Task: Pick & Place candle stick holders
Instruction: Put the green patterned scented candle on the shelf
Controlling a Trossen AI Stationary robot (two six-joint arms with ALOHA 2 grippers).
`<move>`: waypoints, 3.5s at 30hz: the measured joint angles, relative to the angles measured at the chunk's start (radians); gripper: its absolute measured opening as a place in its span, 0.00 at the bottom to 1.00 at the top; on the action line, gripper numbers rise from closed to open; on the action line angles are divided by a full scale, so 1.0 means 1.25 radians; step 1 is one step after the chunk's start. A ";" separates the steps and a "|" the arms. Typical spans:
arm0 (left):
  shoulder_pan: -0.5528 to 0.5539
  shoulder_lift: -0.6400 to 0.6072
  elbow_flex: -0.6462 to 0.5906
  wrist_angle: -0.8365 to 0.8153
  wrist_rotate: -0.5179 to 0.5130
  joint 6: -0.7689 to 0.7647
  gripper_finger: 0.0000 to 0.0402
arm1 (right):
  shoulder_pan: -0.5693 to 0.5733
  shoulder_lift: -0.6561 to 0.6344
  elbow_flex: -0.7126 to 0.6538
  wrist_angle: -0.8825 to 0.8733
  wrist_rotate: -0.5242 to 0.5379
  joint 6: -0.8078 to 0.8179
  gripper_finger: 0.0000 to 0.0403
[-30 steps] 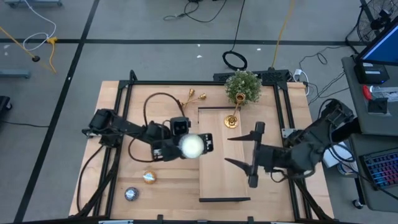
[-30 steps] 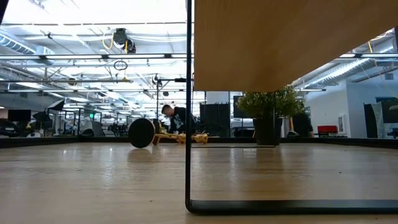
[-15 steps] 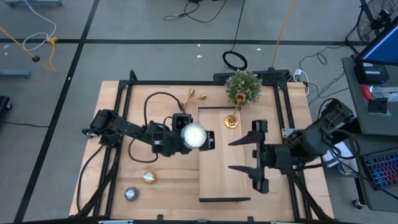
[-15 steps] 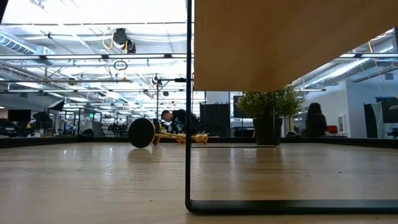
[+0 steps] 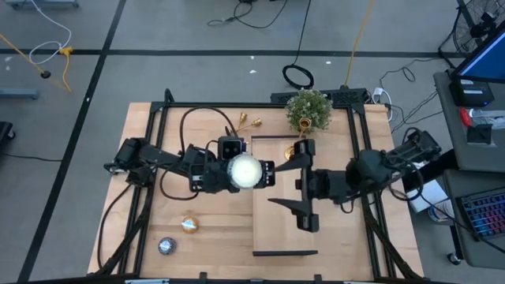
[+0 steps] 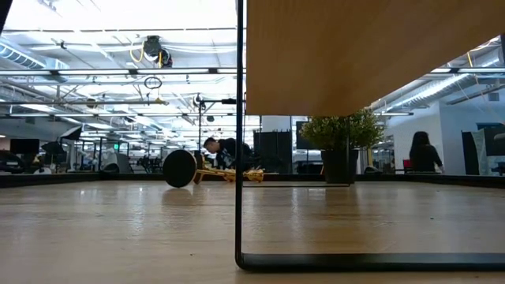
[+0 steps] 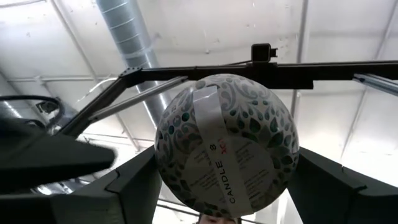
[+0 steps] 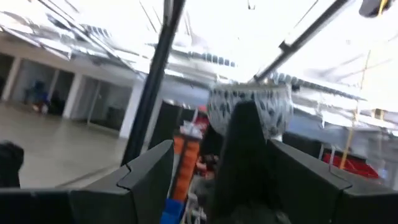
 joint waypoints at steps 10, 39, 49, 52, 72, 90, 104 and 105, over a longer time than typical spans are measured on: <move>0.004 0.000 -0.003 -0.010 0.024 -0.053 0.72 | -0.029 0.004 0.000 -0.008 -0.045 0.013 0.62; 0.035 0.000 -0.003 -0.101 0.114 -0.118 0.72 | -0.024 -0.017 0.000 -0.096 0.023 -0.047 0.62; 0.047 0.000 -0.003 -0.103 0.147 -0.134 0.72 | -0.014 -0.017 0.000 -0.082 0.102 -0.070 0.62; 0.052 0.000 -0.003 -0.095 0.144 -0.135 0.72 | 0.000 -0.032 0.000 -0.088 0.152 -0.083 0.62; 0.090 0.000 -0.004 -0.053 0.132 -0.113 0.72 | 0.042 -0.223 0.002 -0.186 0.469 0.163 0.62; 0.118 0.000 -0.004 -0.098 0.164 -0.081 0.72 | 0.120 -0.199 0.001 -0.338 0.357 0.117 0.62; 0.127 0.021 -0.004 -0.156 0.192 -0.092 0.72 | 0.149 -0.063 0.000 -0.180 0.469 -0.125 0.62; 0.127 0.028 -0.004 -0.146 0.189 -0.097 0.72 | 0.154 -0.061 0.000 -0.165 0.480 -0.143 0.62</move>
